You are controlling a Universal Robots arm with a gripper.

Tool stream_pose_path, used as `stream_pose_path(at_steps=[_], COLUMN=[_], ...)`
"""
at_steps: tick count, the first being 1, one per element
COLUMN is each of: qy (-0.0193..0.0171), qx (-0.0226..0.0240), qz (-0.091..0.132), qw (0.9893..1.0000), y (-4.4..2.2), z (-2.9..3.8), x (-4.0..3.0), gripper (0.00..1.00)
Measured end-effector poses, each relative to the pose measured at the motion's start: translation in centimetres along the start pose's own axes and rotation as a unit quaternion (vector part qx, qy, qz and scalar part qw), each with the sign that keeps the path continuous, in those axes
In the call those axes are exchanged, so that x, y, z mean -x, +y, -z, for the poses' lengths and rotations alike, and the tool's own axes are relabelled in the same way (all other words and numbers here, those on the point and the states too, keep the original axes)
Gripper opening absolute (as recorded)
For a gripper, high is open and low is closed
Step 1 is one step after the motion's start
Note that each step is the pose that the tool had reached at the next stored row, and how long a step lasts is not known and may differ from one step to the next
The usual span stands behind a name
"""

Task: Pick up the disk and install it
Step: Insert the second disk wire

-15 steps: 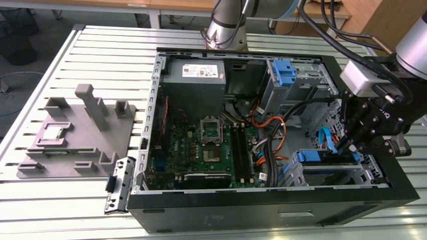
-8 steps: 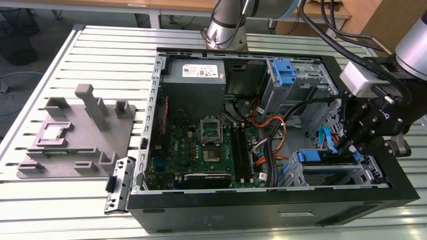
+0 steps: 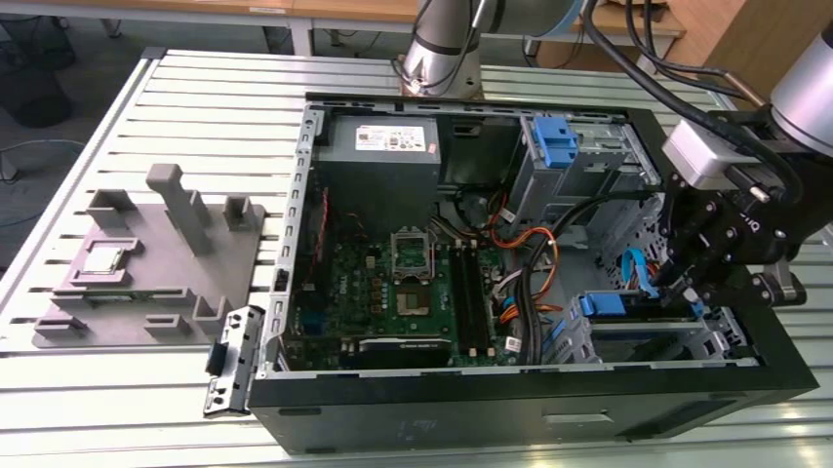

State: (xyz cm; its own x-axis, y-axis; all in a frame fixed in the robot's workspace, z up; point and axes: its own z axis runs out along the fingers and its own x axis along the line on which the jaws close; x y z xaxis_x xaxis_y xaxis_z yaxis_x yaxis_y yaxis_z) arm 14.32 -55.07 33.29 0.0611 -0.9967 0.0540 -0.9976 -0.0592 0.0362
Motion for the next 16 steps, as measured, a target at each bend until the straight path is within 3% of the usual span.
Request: stream_pose_path(at_steps=[9,16], qy=[-0.0009,-0.0094], qx=[0.0,-0.0006], qz=[0.0,0.0], qw=[1.0,1.0], y=[0.01,-0.2], z=[0.51,0.53], x=[0.06,0.18], gripper=[0.29,0.29])
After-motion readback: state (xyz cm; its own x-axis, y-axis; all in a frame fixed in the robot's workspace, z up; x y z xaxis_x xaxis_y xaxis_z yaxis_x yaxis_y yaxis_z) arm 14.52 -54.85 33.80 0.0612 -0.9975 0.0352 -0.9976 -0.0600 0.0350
